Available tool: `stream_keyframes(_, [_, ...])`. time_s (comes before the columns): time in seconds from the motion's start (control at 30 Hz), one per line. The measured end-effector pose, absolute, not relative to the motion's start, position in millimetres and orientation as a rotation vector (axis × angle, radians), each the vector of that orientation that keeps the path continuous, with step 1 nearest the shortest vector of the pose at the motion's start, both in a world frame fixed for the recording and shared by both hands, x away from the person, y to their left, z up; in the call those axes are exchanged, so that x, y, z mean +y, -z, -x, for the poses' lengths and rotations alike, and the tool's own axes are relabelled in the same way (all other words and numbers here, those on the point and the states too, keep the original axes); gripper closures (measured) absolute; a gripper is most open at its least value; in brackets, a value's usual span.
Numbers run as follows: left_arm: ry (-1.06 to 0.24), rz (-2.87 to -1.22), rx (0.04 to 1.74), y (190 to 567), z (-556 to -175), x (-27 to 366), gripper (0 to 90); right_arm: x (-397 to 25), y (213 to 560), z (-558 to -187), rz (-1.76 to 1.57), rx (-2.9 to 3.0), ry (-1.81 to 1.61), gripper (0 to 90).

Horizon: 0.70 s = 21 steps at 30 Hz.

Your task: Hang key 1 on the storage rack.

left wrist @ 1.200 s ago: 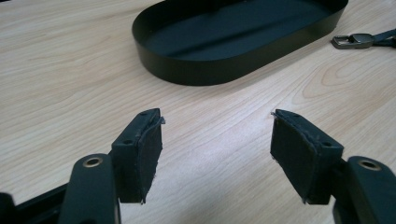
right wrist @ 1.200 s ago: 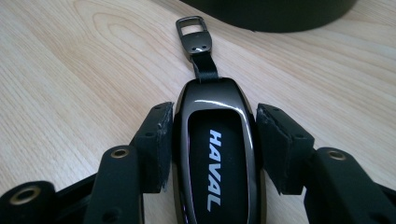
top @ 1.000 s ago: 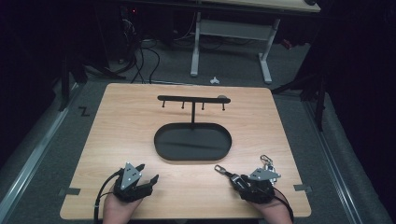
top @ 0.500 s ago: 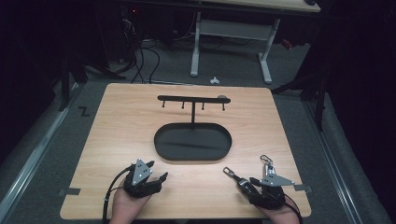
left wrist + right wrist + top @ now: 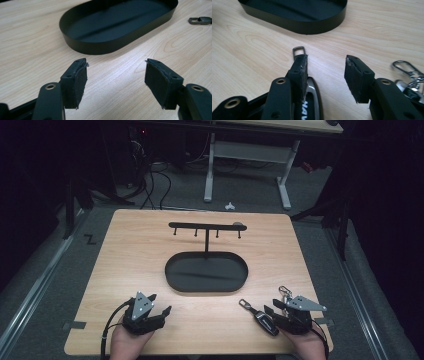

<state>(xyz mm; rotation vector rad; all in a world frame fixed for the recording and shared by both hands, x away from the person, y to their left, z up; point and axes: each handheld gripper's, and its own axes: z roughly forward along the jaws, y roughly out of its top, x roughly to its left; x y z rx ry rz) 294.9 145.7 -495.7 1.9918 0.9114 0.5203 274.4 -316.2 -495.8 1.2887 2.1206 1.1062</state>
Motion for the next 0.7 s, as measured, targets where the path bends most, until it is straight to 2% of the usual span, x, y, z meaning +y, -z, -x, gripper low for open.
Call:
stream_keyframes(0.07, [-0.544, -2.006, 0.909, 498, -291, 148, 33.2, -317, 496, -275, -1.279, 2.114, -1.098, 53.6])
stream_keyframes(0.13, [-0.502, -1.954, 0.936, 504, -287, 155, 33.0, -318, 496, -276, -1.282, 2.109, -1.091, 53.1])
stream_keyframes(0.2, [-0.468, -1.971, 0.946, 509, -288, 157, 30.7, -319, 496, -279, -1.303, 2.102, -1.066, 52.8])
stream_keyframes(0.4, [-0.491, -1.956, 0.924, 507, -287, 161, 29.2, -318, 494, -285, -1.340, 2.116, -0.993, 54.3])
stream_keyframes(0.5, [-0.470, -1.962, 0.905, 508, -287, 162, 28.6, -318, 491, -290, -1.378, 2.142, -0.926, 50.3])
stream_keyframes(0.7, [-0.495, -1.968, 0.897, 511, -285, 164, 29.1, -316, 481, -293, -1.308, 2.211, -0.815, 50.7])
